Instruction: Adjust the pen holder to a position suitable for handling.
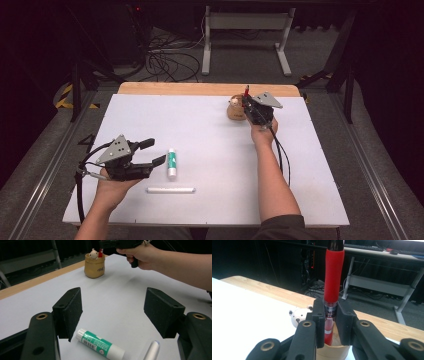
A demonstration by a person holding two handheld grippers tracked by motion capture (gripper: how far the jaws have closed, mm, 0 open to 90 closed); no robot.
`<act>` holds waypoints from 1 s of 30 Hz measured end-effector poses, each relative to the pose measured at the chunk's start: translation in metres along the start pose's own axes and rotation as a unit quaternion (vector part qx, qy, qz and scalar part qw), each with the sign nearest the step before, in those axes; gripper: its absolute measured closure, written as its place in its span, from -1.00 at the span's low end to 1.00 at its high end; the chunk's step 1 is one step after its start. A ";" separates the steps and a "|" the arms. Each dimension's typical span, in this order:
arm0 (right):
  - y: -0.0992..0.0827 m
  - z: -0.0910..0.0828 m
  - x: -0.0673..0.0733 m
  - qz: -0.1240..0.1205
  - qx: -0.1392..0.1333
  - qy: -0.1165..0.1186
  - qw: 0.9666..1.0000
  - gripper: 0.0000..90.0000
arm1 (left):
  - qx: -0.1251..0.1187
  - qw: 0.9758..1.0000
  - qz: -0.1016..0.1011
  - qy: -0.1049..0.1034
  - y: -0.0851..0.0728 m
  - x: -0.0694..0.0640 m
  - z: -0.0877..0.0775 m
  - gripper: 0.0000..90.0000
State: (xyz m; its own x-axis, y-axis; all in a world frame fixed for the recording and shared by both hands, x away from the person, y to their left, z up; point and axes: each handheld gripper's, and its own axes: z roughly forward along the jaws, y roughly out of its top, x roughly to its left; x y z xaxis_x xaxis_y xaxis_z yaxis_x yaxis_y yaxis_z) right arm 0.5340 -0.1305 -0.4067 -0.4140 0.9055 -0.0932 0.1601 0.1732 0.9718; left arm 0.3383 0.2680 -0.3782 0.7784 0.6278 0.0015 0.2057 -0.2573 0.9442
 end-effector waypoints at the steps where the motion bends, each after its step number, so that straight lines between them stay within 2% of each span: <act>1: 0.000 0.000 0.000 -0.001 0.001 0.000 1.000 0.75 | 0.000 1.000 -0.001 -0.001 0.000 0.000 0.000 -0.29; 4: -0.001 0.001 -0.001 0.000 0.002 0.002 1.000 0.74 | -0.002 1.000 -0.001 0.001 0.000 0.000 -0.001 -0.29; 9: 0.000 0.000 -0.001 0.006 -0.001 0.001 1.000 0.51 | -0.003 1.000 0.001 0.001 0.000 0.001 -0.003 -0.29; 11: 0.001 -0.002 -0.001 0.009 -0.002 0.001 1.000 0.36 | -0.002 1.000 0.002 0.001 0.000 0.001 -0.003 -0.29; 17: 0.004 -0.007 0.000 0.022 -0.006 0.010 1.000 0.18 | -0.003 1.000 0.000 0.001 0.000 0.001 -0.003 -0.29; 19: 0.004 -0.010 0.001 0.025 -0.015 0.012 1.000 0.16 | -0.003 1.000 0.002 0.001 0.000 0.001 -0.003 -0.30; 30: 0.012 -0.032 0.007 0.039 -0.052 0.055 0.996 -0.20 | -0.001 1.000 0.003 -0.002 0.000 0.000 -0.002 -0.31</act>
State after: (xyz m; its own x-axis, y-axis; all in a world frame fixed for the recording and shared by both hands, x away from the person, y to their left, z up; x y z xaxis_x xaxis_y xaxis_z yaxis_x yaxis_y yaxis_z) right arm 0.5042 -0.1342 -0.3886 -0.5007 0.8656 0.0026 0.1048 0.0577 0.9928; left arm 0.3368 0.2695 -0.3774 0.7818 0.6235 0.0053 0.2003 -0.2592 0.9448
